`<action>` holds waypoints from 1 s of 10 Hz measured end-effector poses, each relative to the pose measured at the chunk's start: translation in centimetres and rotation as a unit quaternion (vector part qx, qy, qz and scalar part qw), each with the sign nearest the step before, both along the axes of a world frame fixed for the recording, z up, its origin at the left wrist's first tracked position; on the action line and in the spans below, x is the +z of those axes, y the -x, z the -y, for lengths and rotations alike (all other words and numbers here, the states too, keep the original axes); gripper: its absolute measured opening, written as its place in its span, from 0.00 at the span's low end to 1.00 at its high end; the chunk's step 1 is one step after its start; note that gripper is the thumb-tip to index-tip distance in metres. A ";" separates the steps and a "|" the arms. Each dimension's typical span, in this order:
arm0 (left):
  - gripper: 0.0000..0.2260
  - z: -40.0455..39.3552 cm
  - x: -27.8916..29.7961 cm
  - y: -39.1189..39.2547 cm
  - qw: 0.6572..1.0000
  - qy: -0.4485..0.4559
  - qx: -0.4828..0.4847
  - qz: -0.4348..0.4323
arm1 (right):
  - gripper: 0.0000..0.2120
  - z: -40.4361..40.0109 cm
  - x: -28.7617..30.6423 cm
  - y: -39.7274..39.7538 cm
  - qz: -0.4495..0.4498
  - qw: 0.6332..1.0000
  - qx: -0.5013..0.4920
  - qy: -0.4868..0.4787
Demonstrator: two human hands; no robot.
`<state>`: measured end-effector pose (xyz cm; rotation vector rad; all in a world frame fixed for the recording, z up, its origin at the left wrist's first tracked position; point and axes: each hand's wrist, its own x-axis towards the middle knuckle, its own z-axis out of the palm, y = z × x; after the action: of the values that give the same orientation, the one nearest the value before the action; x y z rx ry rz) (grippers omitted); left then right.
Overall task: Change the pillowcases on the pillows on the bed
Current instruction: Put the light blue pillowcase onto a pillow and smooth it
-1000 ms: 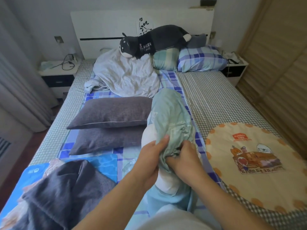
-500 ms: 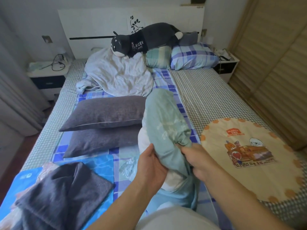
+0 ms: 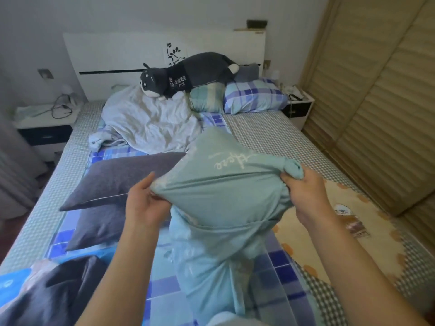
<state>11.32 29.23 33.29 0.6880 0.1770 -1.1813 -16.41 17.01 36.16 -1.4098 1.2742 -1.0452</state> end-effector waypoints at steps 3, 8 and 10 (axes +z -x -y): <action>0.18 5.2 -15.3 14.1 0.497 -0.141 -0.458 0.723 | 0.14 5.9 -12.7 19.7 -0.324 0.894 -0.204 -0.232; 0.11 13.7 -15.2 32.7 -0.028 -0.004 -0.511 0.859 | 0.19 8.7 -24.7 25.6 -0.559 0.825 -0.076 -0.018; 0.14 16.7 -16.7 32.2 0.114 0.059 -0.461 0.878 | 0.09 10.1 -24.8 20.9 -0.349 0.926 0.100 -0.107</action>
<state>-20.85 12.53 16.58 1.6697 -2.7909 -0.4770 -37.31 6.95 11.36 -1.7637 1.6334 -0.2370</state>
